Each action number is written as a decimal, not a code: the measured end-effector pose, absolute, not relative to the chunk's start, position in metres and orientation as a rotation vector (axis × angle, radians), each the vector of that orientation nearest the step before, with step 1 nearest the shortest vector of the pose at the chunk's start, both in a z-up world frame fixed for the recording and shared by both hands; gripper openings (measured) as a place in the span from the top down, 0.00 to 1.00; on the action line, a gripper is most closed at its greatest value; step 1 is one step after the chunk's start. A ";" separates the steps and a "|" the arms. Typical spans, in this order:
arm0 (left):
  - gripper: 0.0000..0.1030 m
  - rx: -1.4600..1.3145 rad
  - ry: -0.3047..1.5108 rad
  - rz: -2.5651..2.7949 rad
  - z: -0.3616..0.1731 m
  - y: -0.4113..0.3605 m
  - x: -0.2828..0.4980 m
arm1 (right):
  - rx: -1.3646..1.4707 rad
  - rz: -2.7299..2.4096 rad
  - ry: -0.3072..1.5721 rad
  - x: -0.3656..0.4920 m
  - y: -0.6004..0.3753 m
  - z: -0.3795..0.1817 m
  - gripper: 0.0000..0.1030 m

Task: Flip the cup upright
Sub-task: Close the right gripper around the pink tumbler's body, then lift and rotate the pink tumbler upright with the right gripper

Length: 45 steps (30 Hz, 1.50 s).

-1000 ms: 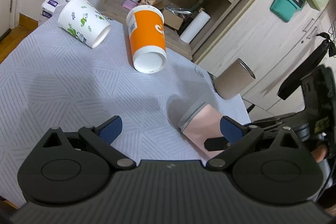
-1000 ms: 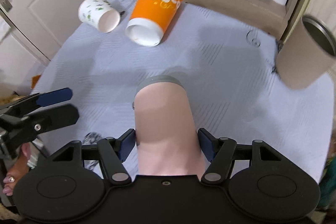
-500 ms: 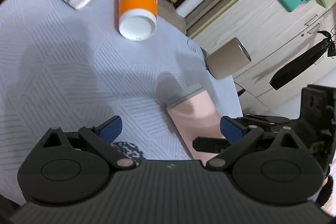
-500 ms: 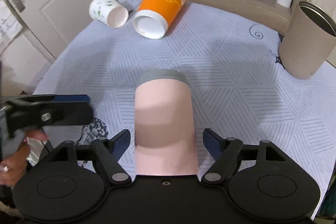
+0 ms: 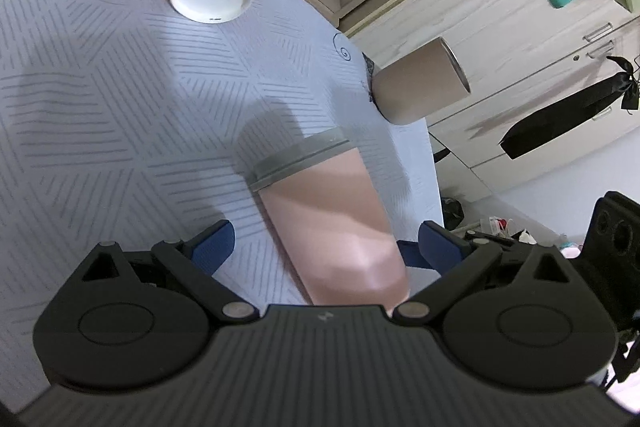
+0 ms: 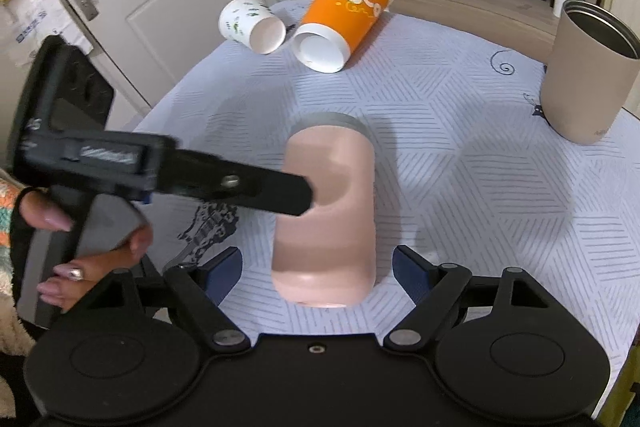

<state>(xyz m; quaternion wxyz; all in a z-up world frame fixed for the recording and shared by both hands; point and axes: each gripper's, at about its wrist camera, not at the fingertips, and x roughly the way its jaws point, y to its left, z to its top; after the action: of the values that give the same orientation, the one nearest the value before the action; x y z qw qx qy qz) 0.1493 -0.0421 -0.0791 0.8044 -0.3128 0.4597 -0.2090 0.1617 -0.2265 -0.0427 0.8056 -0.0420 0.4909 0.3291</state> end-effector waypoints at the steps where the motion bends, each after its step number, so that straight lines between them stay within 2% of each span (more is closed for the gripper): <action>1: 0.07 -0.669 0.986 -0.451 -0.079 -0.044 0.150 | -0.090 0.710 1.050 0.161 -0.228 -0.043 0.16; 7: 0.18 -0.666 0.996 -0.435 -0.080 -0.049 0.155 | -0.097 0.723 1.045 0.163 -0.227 -0.042 0.16; 17: 0.27 -0.650 0.982 -0.422 -0.081 -0.048 0.157 | -0.104 0.711 1.040 0.174 -0.222 -0.043 0.17; 18: 0.29 -0.657 0.982 -0.427 -0.082 -0.048 0.157 | -0.103 0.711 1.042 0.173 -0.223 -0.043 0.17; 19: 0.31 -0.668 0.984 -0.434 -0.083 -0.047 0.157 | -0.099 0.711 1.045 0.174 -0.223 -0.043 0.22; 21: 0.31 -0.673 0.982 -0.439 -0.083 -0.046 0.156 | -0.092 0.709 1.054 0.175 -0.223 -0.043 0.30; 25: 0.31 -0.678 0.983 -0.445 -0.085 -0.046 0.157 | -0.111 0.698 1.075 0.175 -0.221 -0.046 0.35; 33: 0.33 -0.661 0.960 -0.467 -0.085 -0.045 0.154 | -0.111 0.676 1.090 0.175 -0.218 -0.046 0.35; 45: 0.33 -0.480 0.856 -0.507 -0.068 -0.055 0.123 | -0.122 0.658 1.033 0.151 -0.218 -0.044 0.35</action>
<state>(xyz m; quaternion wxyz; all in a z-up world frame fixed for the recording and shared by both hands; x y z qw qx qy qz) 0.1234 -0.0546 -0.0680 0.8513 -0.2280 0.4066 -0.2410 0.1513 -0.2177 -0.0438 0.8166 -0.0575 0.4843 0.3086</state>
